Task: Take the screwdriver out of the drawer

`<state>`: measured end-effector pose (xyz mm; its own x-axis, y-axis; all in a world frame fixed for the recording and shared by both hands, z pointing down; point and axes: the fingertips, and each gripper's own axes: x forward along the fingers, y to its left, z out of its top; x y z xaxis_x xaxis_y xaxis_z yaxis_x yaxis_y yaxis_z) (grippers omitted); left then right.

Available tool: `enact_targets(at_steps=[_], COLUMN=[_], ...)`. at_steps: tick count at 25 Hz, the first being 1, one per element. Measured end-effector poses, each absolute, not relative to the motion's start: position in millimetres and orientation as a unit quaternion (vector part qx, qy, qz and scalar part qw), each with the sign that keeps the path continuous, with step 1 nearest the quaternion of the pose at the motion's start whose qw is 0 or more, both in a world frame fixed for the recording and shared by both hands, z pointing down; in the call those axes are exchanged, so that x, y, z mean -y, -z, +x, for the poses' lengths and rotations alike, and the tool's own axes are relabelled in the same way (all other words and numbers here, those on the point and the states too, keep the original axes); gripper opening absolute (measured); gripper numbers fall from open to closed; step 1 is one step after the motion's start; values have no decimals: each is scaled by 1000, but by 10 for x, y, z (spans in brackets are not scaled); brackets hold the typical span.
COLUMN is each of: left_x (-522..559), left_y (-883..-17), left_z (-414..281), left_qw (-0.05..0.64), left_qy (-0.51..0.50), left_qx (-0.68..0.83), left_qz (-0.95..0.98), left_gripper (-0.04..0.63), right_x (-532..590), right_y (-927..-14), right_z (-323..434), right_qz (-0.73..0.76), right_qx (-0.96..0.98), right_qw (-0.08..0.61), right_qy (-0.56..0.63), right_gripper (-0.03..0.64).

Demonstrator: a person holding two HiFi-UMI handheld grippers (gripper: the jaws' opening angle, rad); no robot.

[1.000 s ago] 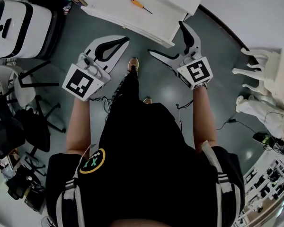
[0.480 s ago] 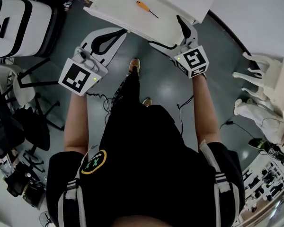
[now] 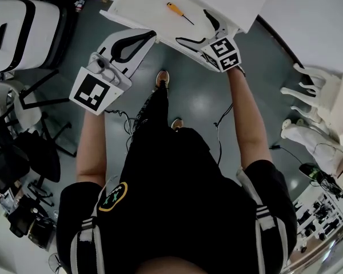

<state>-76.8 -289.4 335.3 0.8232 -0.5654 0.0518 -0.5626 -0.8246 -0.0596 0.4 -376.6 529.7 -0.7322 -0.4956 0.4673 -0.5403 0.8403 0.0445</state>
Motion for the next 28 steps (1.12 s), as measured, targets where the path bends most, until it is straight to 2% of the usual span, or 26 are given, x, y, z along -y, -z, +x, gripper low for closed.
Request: enact_targets(at_steps=[12,28], left_x=[3103,3252], left_y=[-3567,-3743], left_z=[-858,-819], left_qw=[11,-7], left_qy=[49,57], left_qx=[-290,-256], left_qz=[-956,-965], left_gripper=[17,17], right_x=[4290,4716], right_y=[-6291,-7308], right_z=[-216,-149], right_qz=[241,223], right_qx=[910,868], right_qw=[325,428], right_qy=[-93,-120], right_gripper=[583,583])
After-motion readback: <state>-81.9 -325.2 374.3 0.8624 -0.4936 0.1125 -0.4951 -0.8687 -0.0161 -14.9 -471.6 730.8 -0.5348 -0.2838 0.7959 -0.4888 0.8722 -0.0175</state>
